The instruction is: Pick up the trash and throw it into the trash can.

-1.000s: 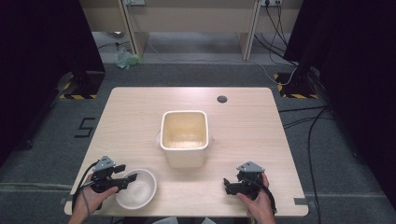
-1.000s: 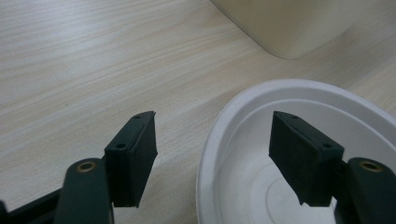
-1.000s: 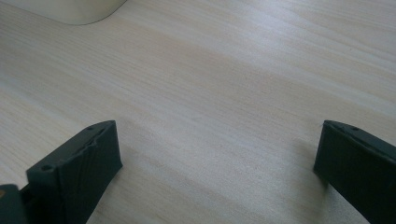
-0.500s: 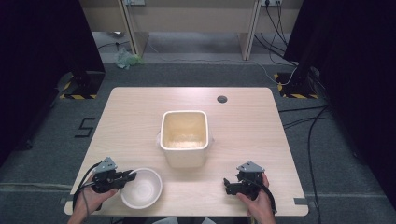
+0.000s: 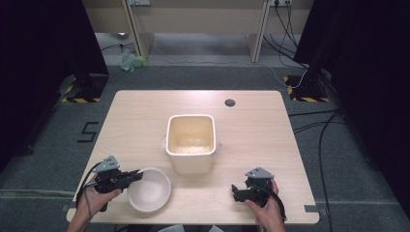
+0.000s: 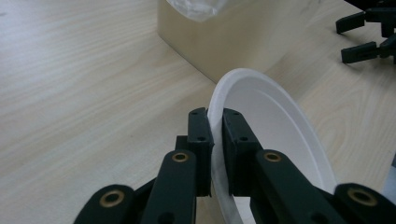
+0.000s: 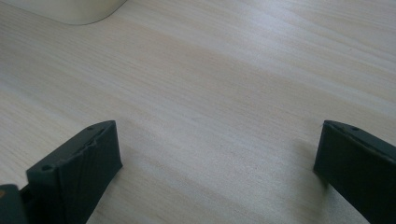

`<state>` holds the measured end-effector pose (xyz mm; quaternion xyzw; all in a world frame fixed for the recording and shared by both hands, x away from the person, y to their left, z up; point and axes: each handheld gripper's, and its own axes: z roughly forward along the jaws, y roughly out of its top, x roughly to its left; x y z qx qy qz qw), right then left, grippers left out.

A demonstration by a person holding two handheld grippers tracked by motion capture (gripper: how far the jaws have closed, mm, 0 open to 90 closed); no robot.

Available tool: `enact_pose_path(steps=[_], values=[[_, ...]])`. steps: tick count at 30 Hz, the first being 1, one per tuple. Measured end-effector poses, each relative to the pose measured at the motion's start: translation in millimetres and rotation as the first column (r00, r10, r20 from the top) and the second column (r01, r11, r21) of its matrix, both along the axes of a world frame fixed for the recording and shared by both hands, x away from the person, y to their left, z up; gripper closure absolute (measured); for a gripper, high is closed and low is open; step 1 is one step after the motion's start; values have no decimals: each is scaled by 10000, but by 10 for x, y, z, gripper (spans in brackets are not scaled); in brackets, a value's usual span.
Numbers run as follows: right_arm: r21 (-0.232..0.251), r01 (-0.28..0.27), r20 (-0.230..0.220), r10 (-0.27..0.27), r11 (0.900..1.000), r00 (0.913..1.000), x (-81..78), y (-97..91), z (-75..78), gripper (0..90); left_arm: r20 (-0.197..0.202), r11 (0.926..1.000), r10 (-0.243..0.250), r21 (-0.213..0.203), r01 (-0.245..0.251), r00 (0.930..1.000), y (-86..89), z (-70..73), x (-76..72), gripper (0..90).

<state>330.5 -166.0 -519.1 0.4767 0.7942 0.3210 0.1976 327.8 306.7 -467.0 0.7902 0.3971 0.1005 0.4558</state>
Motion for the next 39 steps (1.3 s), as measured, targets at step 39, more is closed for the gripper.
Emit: enact_pose_path(steps=[39], values=[[-1, 4, -1, -4, 10000, 10000, 0, 0, 0, 7, 837, 9999, 136, 57, -141, 9964, 227, 782, 247, 827]])
